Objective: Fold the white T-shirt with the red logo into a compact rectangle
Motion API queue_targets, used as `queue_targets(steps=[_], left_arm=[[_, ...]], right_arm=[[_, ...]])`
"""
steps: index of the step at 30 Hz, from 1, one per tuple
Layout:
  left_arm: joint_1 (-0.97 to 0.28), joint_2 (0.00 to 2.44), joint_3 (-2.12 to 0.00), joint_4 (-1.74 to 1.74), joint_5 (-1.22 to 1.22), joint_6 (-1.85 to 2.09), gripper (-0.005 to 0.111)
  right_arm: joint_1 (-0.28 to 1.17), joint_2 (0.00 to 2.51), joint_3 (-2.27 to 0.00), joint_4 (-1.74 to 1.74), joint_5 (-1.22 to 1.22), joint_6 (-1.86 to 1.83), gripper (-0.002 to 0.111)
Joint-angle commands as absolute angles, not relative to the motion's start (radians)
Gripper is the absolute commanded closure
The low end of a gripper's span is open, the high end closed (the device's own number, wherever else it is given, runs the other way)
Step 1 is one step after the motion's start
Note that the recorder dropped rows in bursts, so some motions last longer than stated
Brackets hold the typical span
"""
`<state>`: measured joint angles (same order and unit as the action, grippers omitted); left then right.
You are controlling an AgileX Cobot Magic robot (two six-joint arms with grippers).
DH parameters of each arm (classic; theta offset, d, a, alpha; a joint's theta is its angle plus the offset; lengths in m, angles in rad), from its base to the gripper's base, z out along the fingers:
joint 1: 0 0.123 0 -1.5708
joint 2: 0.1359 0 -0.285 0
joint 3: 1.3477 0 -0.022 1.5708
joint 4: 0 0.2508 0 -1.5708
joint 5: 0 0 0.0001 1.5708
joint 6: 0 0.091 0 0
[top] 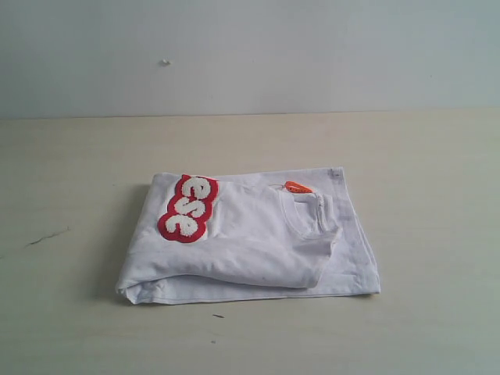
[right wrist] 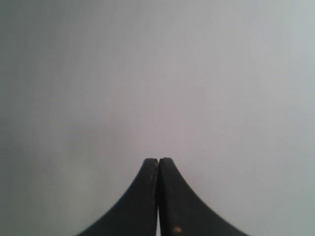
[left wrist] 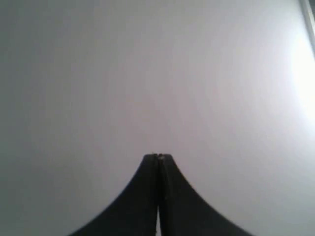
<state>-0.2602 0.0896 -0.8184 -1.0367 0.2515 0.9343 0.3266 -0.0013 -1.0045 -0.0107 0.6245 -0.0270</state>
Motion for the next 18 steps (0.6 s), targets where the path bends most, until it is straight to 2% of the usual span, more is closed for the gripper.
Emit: queue_targets(steps=[1, 18], left_arm=[[-0.259, 0.017, -0.815, -1.034, 0.257, 0.937, 0.107], [-0.259, 0.000, -0.815, -1.031, 0.260, 0.937, 0.107]], right_arm=[[0.322, 0.000, -1.007, -0.030, 0.643, -0.018, 0.108], [0.322, 0.000, -1.007, -0.030, 0.659, -0.016, 0.108]])
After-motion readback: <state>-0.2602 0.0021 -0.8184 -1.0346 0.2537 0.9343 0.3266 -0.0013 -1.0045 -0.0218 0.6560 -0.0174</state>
